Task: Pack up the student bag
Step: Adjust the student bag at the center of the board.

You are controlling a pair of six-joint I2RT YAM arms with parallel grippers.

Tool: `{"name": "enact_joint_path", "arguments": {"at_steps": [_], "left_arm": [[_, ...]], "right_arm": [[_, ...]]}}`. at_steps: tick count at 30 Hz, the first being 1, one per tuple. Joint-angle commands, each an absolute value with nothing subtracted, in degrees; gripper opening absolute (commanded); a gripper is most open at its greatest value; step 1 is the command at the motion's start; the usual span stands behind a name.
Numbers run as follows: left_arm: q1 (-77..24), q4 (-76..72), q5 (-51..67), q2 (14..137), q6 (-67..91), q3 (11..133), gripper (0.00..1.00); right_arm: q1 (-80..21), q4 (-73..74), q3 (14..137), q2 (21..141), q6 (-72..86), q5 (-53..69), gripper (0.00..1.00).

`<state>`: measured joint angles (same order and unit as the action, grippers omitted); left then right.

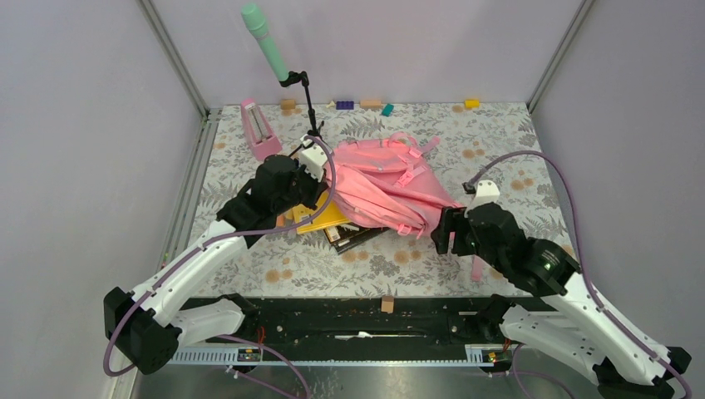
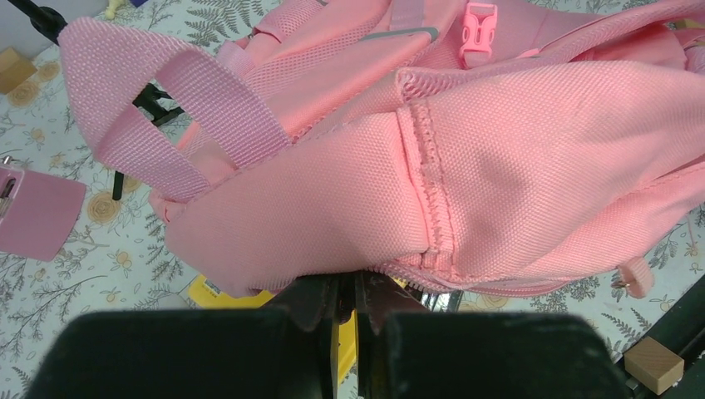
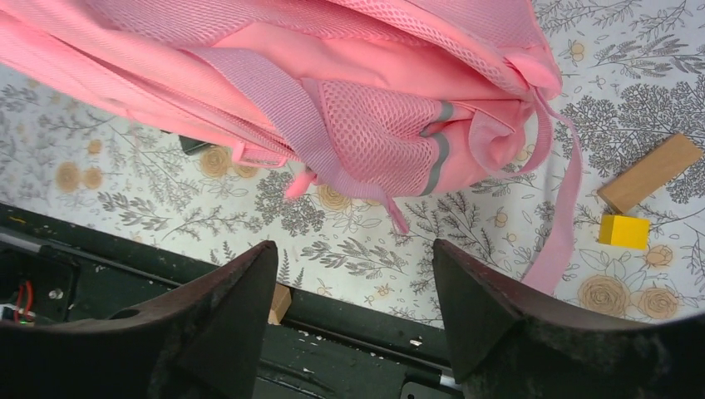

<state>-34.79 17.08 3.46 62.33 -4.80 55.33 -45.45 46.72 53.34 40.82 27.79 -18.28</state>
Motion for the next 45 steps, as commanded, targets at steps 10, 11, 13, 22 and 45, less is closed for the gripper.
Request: {"name": "enact_joint_path", "arguments": {"at_steps": [10, 11, 13, 22, 45], "left_arm": [[-34.10, 11.55, 8.40, 60.60, -0.37, 55.99, 0.00], [-34.10, 11.35, 8.96, 60.64, -0.20, 55.91, 0.00], [-34.10, 11.12, 9.95, 60.87, -0.18, 55.90, 0.00], [-34.10, 7.94, 14.96, 62.07, 4.99, 57.43, 0.00], [-34.54, 6.24, 19.24, 82.08, 21.13, 93.31, 0.00]], "right_arm": [[-45.09, 45.87, 53.65, 41.28, 27.30, -19.53, 0.88], [-45.04, 45.27, 53.67, 41.35, 27.11, -19.14, 0.90], [-45.09, 44.40, 53.60, 41.40, 26.35, -18.47, 0.93], [-45.08, 40.68, 53.40, 37.98, 21.64, -12.27, 0.95], [-45.09, 8.63, 38.53, 38.15, 37.31, -19.67, 0.93]]}}
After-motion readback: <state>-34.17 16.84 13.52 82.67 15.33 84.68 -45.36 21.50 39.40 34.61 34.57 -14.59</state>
